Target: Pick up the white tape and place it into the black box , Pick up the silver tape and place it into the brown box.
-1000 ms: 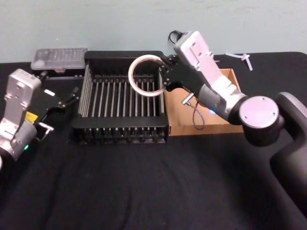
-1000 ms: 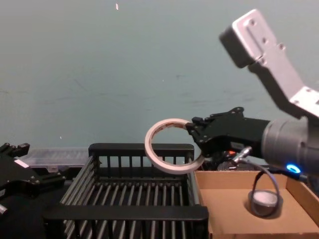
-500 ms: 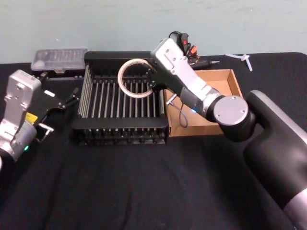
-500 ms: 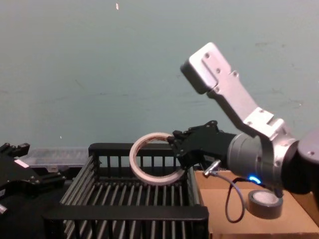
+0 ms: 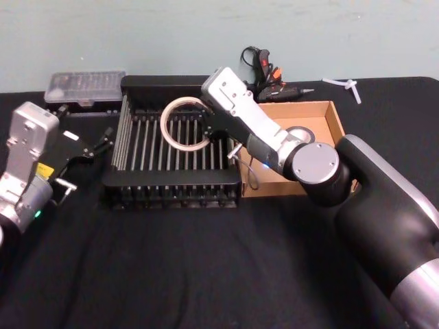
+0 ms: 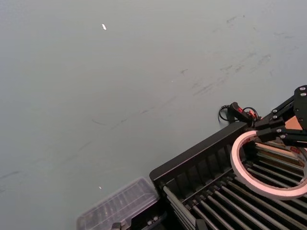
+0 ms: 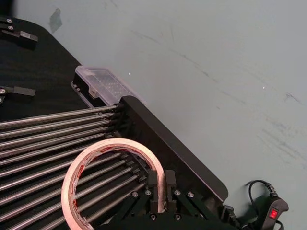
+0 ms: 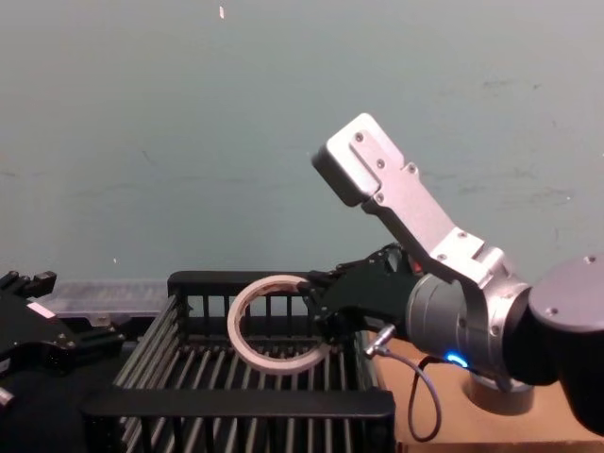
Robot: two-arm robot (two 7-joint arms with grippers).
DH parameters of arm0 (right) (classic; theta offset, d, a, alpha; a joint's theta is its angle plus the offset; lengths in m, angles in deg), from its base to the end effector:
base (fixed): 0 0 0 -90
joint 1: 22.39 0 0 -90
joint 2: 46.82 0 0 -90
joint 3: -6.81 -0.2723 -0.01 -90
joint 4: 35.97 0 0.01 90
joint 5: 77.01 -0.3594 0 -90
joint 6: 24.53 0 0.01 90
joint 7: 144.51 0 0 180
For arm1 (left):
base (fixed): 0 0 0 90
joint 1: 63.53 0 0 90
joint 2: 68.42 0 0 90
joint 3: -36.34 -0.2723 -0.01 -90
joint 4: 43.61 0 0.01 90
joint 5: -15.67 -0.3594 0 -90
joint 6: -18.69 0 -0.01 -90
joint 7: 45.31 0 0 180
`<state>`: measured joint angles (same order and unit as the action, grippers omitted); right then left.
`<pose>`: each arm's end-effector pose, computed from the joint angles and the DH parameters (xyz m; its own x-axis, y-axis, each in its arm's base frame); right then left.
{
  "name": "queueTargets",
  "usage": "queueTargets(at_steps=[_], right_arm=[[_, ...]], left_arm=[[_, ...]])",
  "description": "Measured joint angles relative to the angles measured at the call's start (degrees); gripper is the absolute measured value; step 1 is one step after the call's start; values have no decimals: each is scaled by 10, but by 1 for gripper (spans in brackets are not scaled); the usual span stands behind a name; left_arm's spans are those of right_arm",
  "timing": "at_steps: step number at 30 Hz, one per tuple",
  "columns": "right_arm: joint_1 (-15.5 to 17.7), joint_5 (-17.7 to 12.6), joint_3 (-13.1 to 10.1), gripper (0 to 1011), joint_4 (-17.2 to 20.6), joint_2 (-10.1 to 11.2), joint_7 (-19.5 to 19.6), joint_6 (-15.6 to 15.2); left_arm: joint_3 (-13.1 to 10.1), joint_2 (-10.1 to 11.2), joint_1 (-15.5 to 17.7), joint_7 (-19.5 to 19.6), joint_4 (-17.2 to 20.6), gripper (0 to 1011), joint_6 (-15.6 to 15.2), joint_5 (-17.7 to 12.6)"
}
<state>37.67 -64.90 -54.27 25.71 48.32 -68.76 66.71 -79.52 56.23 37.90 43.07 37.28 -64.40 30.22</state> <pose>0.4846 0.1184 -0.2617 0.5726 -0.6672 0.4765 0.8030 0.5738 -0.1615 0.4030 0.0593 -0.2977 0.2922 0.8803 0.3738 -0.9553 0.2872 0.0704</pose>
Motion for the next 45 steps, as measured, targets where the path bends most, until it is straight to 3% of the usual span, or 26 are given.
queueTargets(at_steps=[14,37,43,45], right_arm=[[0,1,-1,114,-1,-1,-1,0],[0,0,-1,839,1,0,-1,-1],[0,0,-1,999,1,0,-1,-1],[0,0,-1,1003,1,0,-1,-1]], left_arm=[[0,0,0,0,0,1001,0,0],[0,0,0,0,0,1001,0,0],[0,0,0,0,0,1002,0,0],[0,0,0,0,0,1001,0,0]])
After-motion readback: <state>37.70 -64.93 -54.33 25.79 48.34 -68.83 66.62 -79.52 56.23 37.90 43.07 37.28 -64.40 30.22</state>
